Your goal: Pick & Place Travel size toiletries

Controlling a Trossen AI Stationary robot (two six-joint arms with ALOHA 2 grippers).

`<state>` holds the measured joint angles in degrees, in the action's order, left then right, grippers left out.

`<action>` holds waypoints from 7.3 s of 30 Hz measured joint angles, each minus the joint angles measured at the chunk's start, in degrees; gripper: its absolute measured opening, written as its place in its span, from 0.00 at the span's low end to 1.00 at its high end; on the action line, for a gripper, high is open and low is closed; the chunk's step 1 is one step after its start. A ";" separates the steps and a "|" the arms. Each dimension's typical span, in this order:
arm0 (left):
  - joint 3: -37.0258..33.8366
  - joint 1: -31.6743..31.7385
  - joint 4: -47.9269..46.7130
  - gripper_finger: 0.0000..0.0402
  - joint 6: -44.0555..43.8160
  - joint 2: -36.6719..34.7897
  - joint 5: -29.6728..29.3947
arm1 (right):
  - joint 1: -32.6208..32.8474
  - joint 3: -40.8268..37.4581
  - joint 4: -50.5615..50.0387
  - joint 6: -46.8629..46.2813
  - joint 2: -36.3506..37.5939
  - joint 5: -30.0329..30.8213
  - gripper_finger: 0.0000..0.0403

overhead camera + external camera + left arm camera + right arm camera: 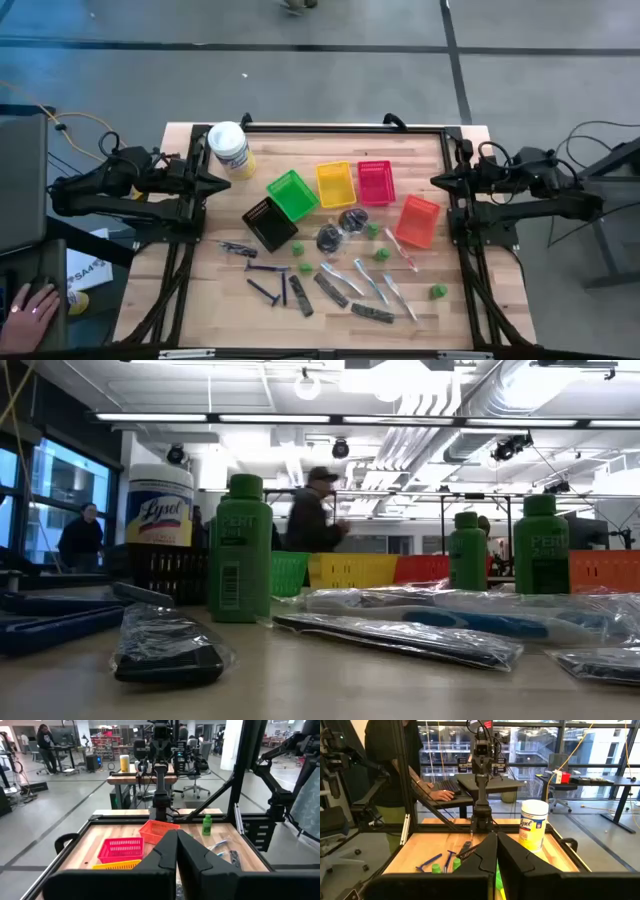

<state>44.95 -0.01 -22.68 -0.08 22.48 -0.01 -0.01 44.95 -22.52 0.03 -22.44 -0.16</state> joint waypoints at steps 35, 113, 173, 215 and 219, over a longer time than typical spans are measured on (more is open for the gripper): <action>0.00 -0.01 0.00 0.00 0.00 0.02 -0.02 | 0.00 0.00 0.00 0.01 0.00 0.02 0.01; 0.00 0.05 17.69 0.21 -16.29 30.25 -16.24 | 0.00 0.02 6.50 -42.62 -18.82 8.94 0.01; 0.00 0.00 19.17 0.21 -15.21 30.10 -7.87 | 43.23 0.02 -21.23 -135.64 -32.68 -17.94 0.01; 0.00 0.00 19.21 0.21 -16.78 30.10 -7.86 | 49.41 0.02 -24.85 -138.90 -47.09 -10.57 0.52; 0.00 0.00 19.23 0.21 -16.81 30.10 -7.86 | 48.60 0.02 -24.84 -138.90 -48.41 -11.02 0.49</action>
<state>44.95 -0.01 -3.44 -16.89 52.58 -7.88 48.58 44.97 -47.37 -138.86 -70.85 -11.18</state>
